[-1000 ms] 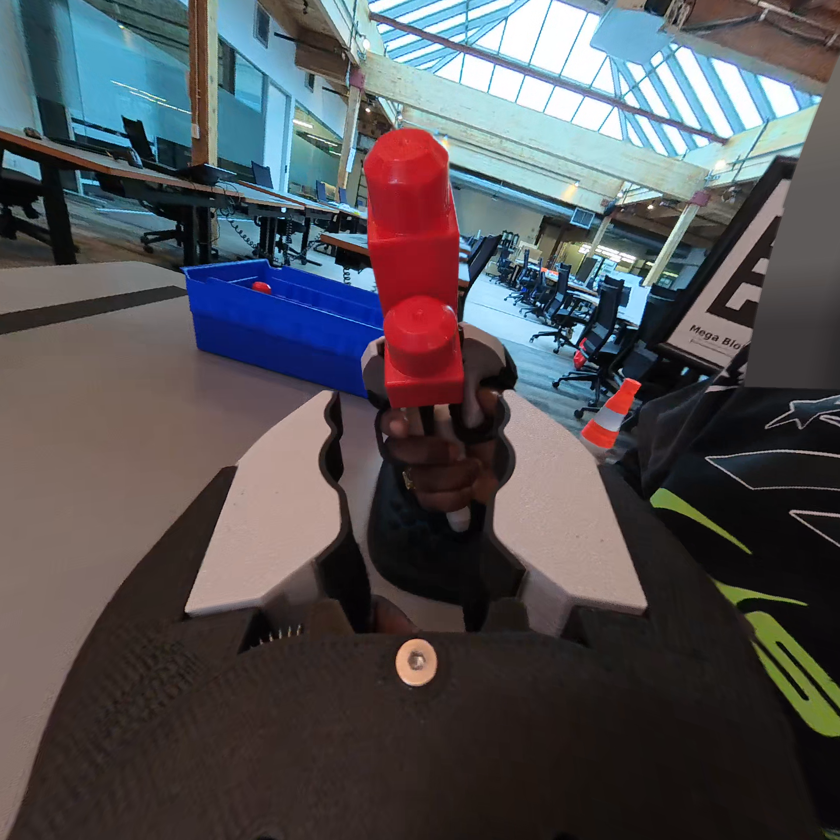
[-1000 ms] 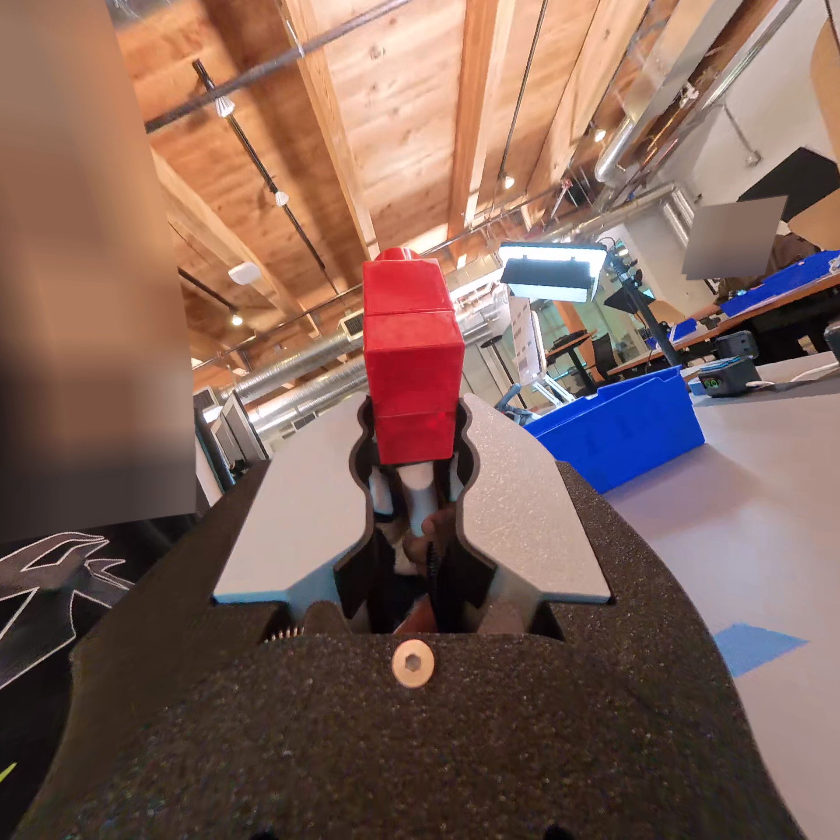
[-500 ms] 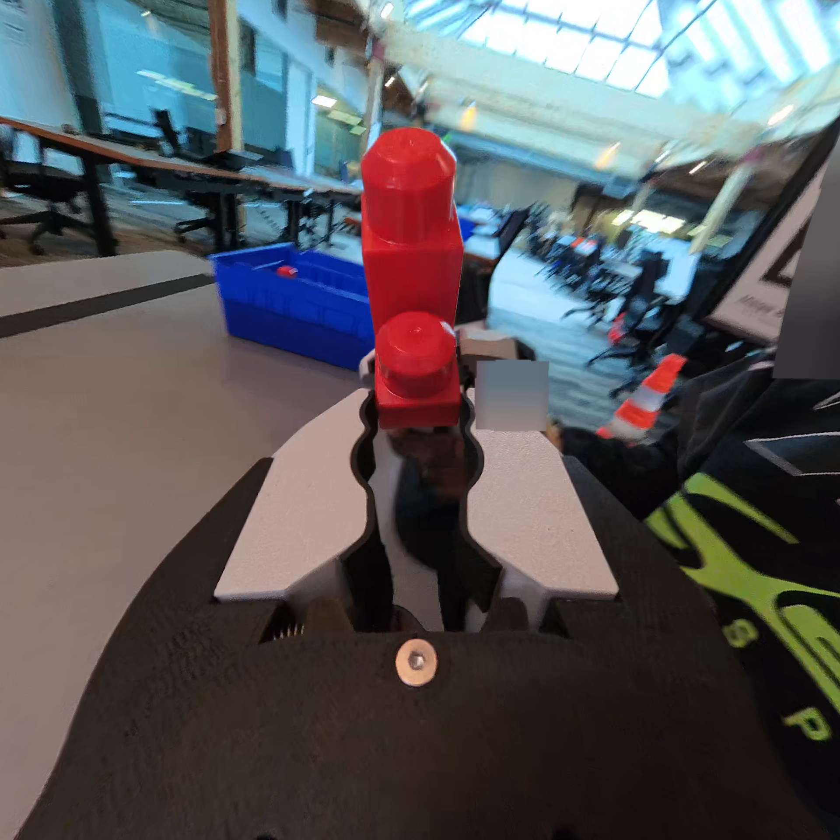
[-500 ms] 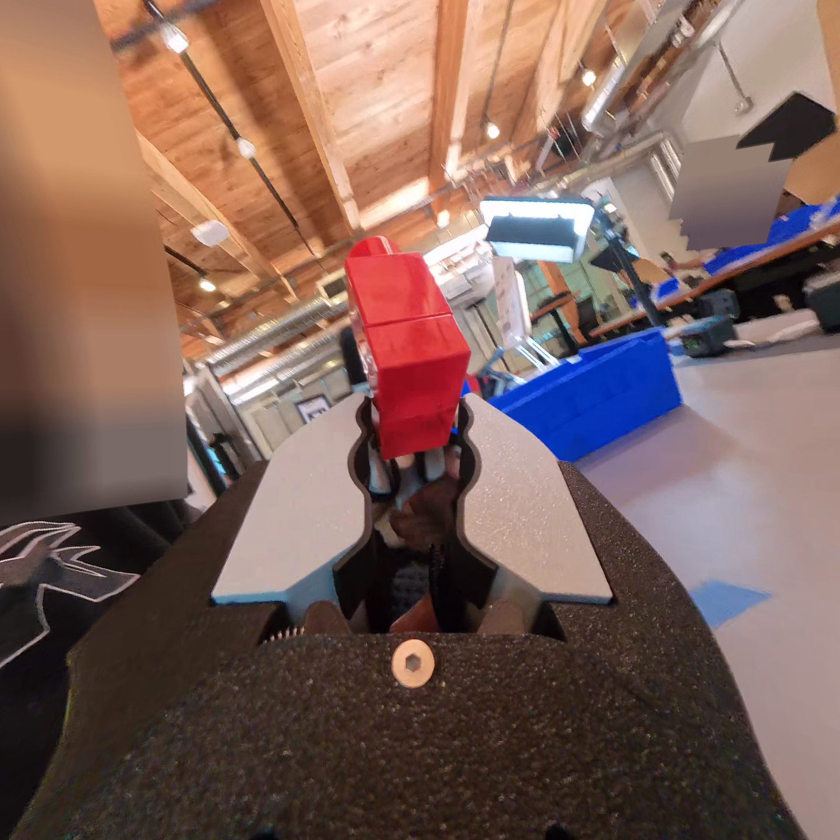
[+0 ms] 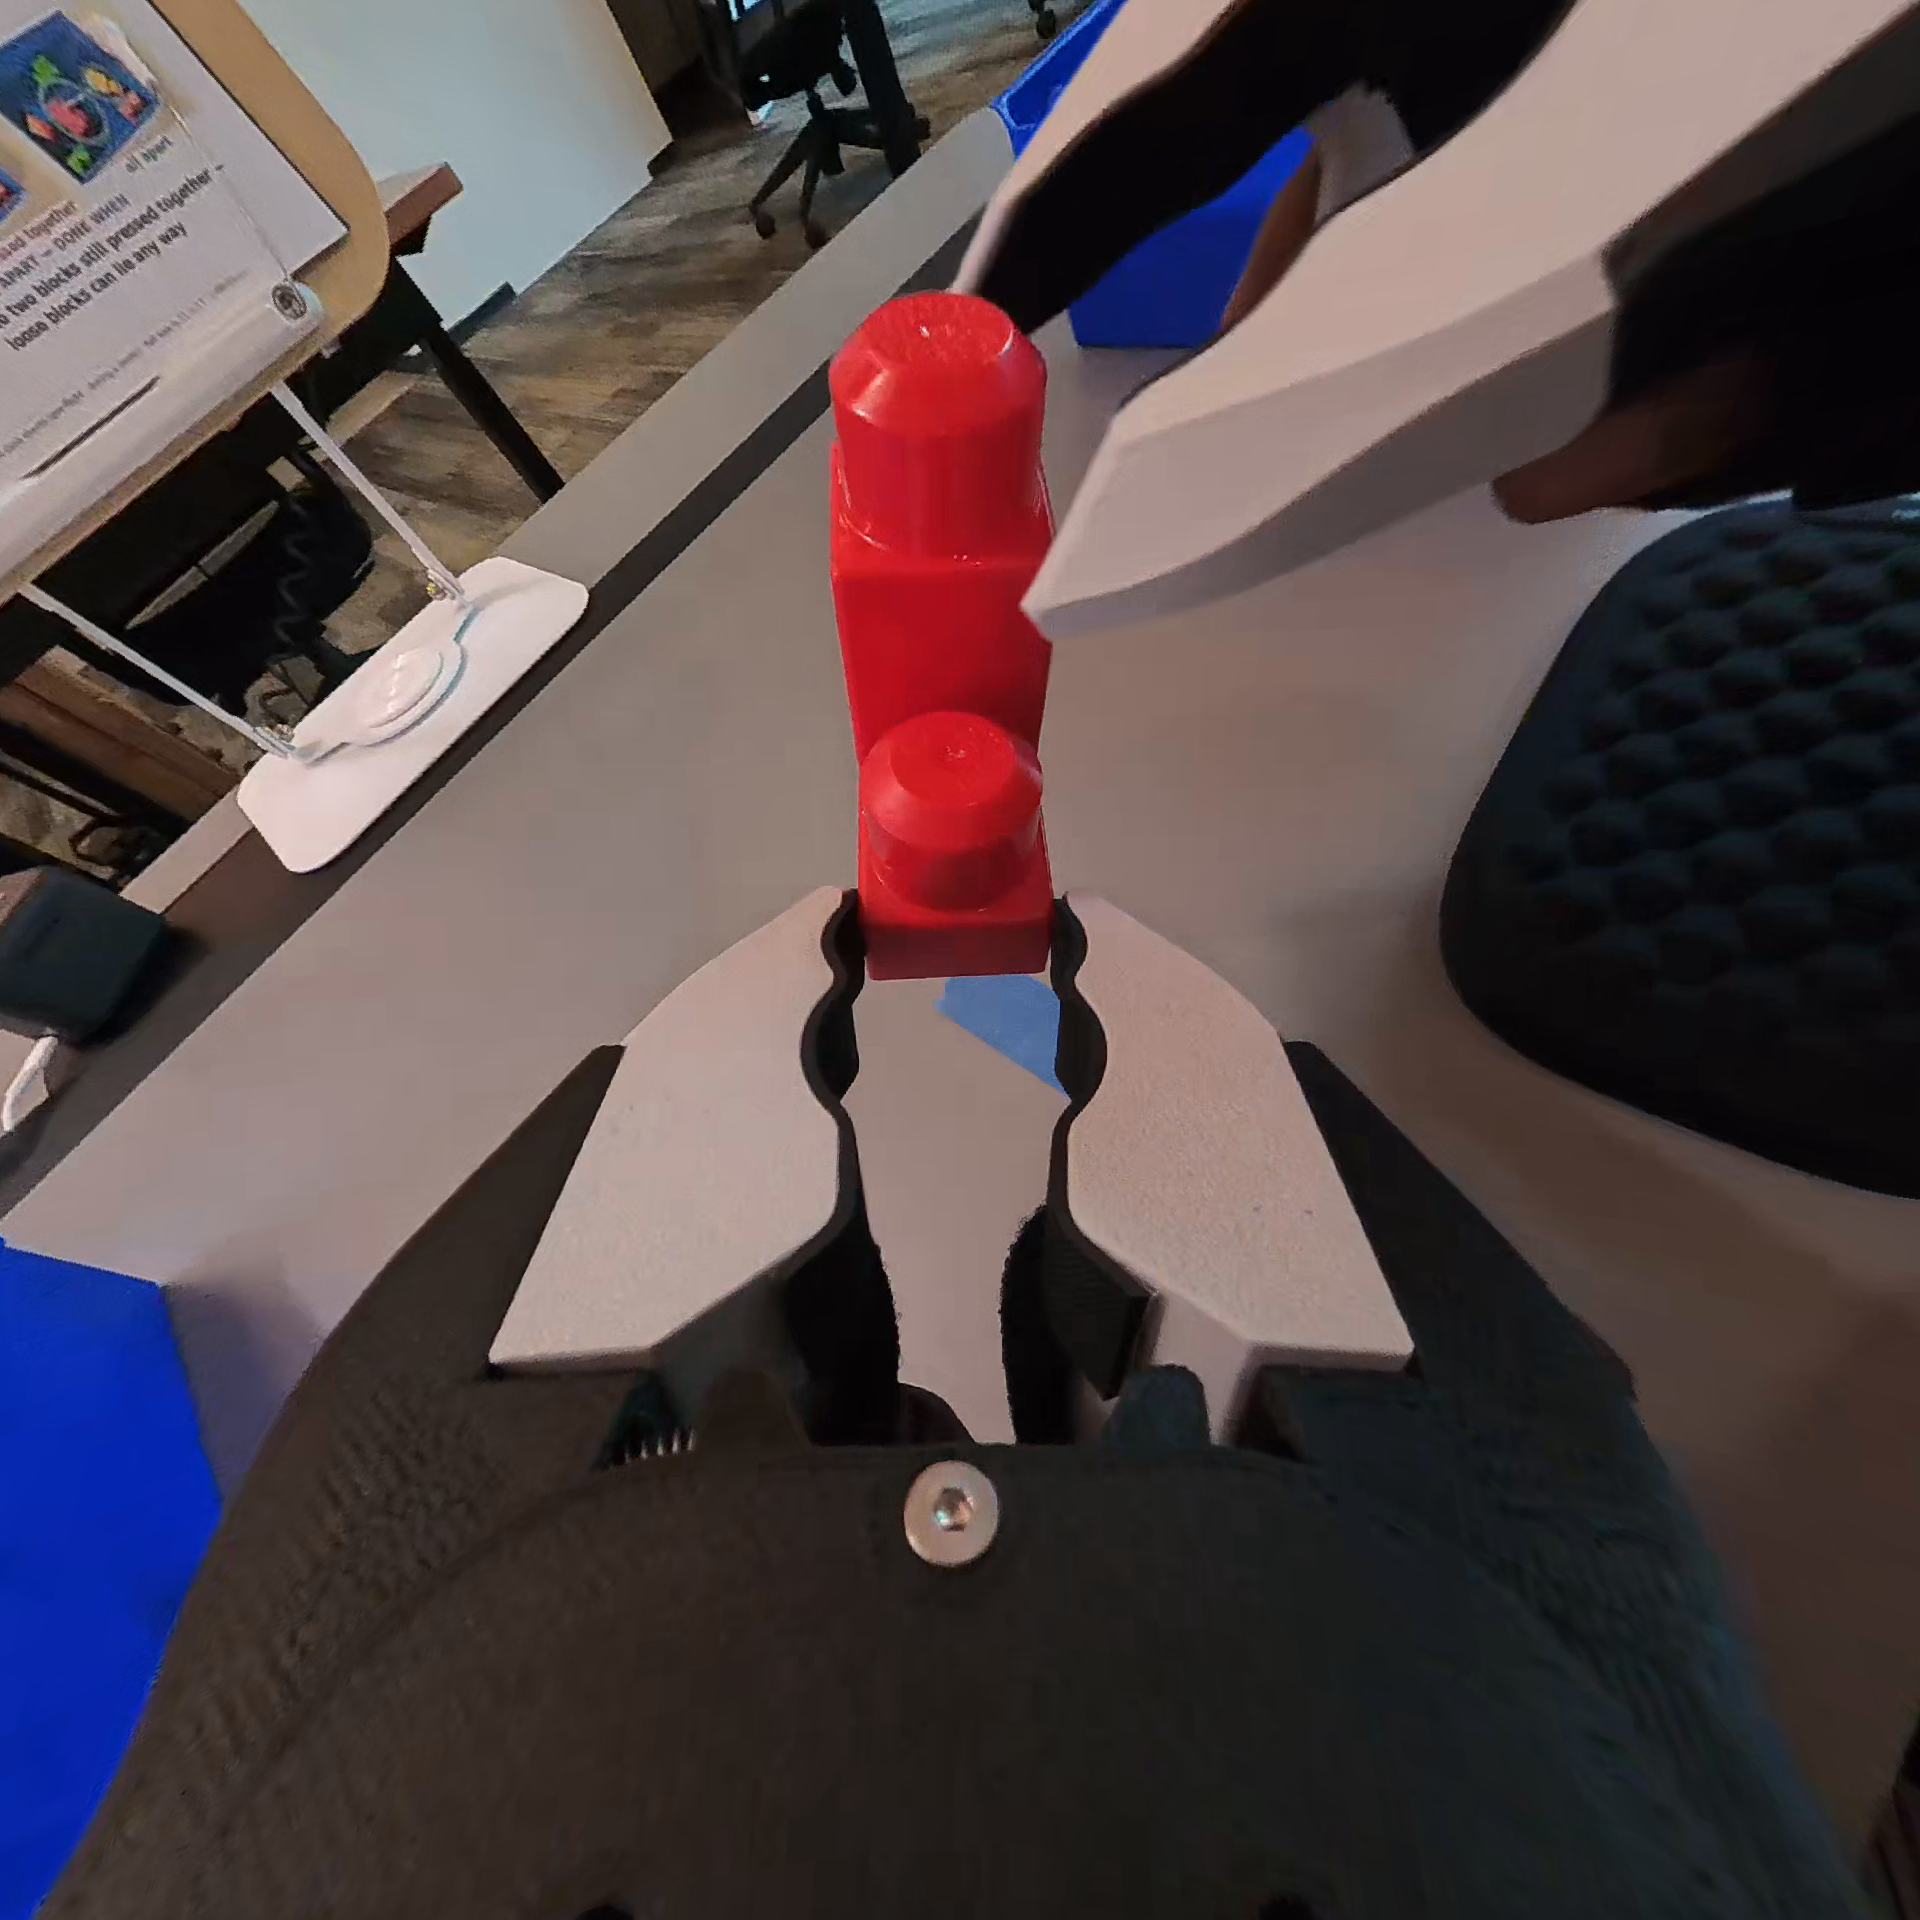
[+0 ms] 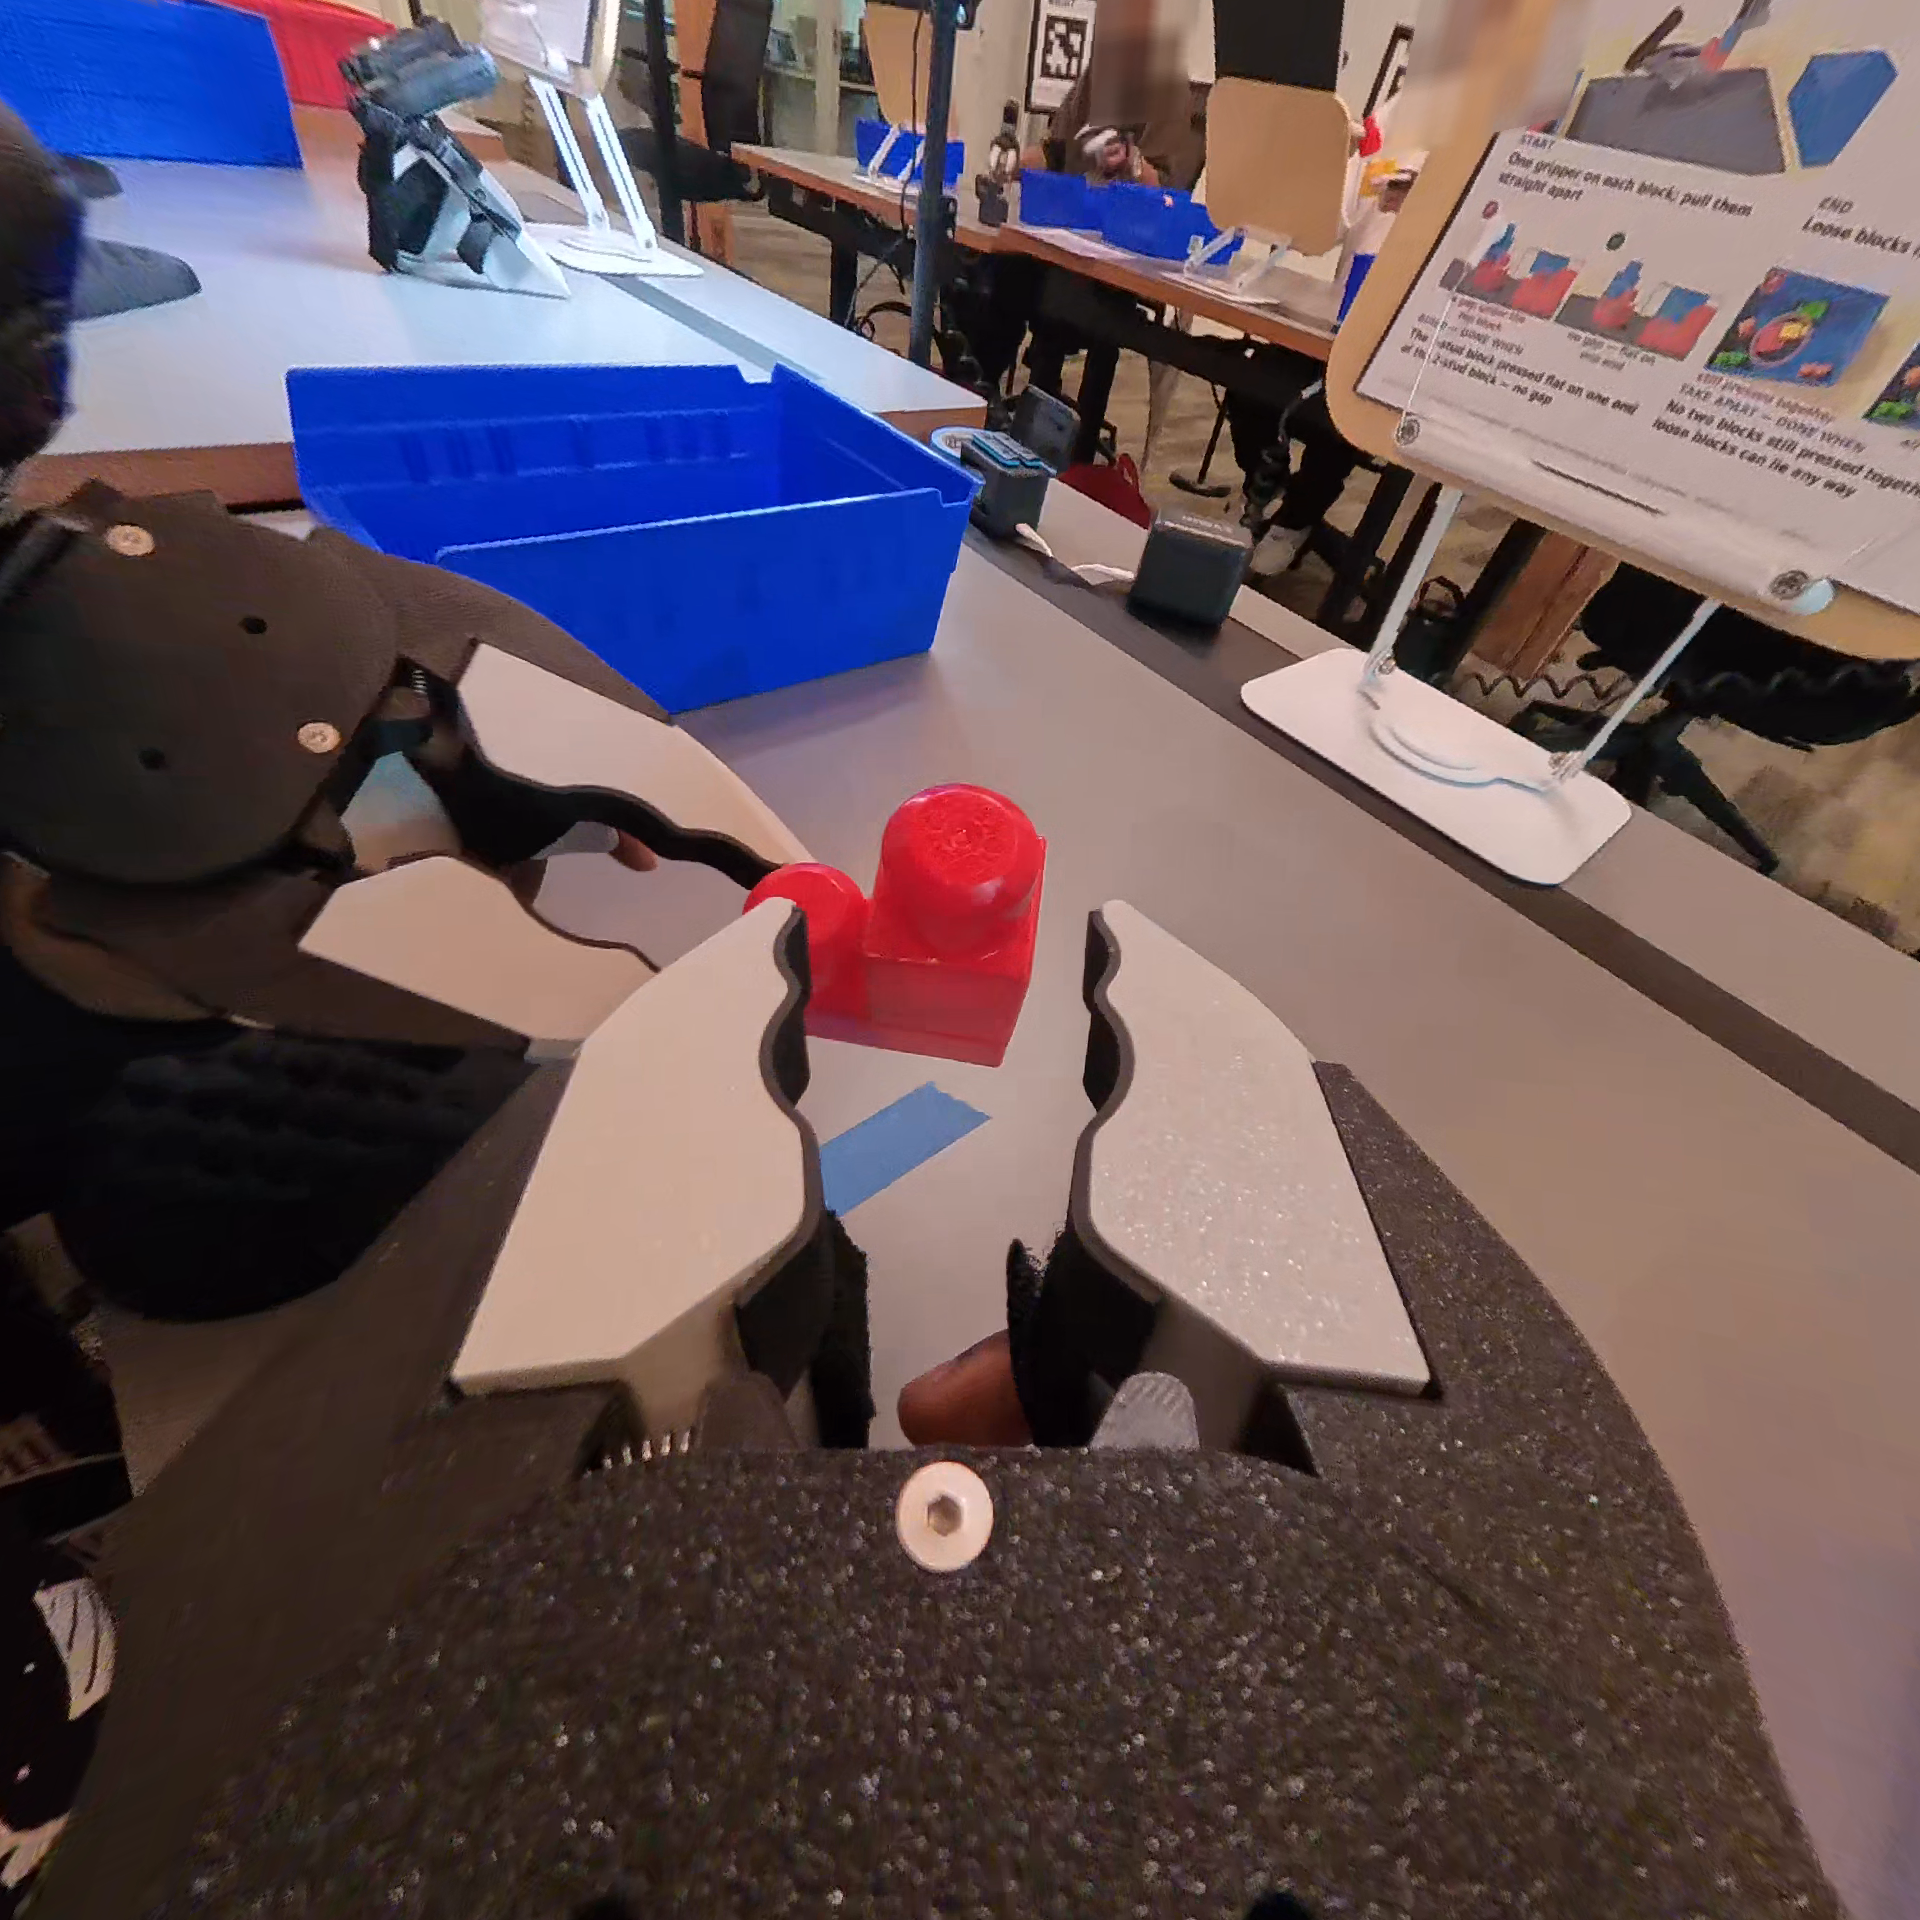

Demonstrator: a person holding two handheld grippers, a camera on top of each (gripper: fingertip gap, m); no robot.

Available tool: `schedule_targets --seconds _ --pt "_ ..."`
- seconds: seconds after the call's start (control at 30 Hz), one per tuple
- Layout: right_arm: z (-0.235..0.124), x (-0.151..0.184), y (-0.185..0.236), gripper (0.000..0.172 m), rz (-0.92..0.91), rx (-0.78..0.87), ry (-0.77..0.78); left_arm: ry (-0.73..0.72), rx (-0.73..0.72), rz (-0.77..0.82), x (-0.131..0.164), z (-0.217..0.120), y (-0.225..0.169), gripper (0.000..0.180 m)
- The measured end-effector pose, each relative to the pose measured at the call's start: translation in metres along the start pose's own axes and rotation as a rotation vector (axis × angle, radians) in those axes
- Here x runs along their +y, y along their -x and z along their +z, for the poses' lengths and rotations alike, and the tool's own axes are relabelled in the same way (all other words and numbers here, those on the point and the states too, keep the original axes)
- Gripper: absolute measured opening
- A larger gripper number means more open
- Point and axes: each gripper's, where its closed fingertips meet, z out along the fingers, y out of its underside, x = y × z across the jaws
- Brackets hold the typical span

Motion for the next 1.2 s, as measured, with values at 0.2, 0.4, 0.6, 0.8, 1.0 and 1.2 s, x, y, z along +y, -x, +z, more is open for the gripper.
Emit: schedule_targets --seconds 0.2,0.4,0.6,0.8,1.0,1.2 --pt "0.005 -0.005 -0.001 0.040 0.030 -0.003 -0.013 0.018 -0.011 0.024 0.004 0.001 0.001 0.035" --pt "0.005 -0.005 -0.004 0.028 -0.002 0.018 -0.014 -0.002 -0.026 0.019 0.003 0.004 0.001 0.035" --pt "-0.015 -0.002 -0.036 0.028 -0.027 0.120 0.008 -0.132 0.059 -0.113 -0.010 0.005 -0.005 0.075" --pt "-0.098 -0.004 -0.139 0.028 -0.008 0.405 0.052 -0.415 0.181 -0.306 -0.015 -0.012 -0.006 0.078" --pt "-0.184 0.027 -0.264 0.028 0.091 0.695 0.134 -0.507 0.178 -0.461 -0.013 -0.024 0.014 0.078" --pt "-0.212 0.092 -0.347 0.028 0.243 0.842 0.210 -0.509 0.181 -0.476 -0.011 -0.024 0.015 0.078"
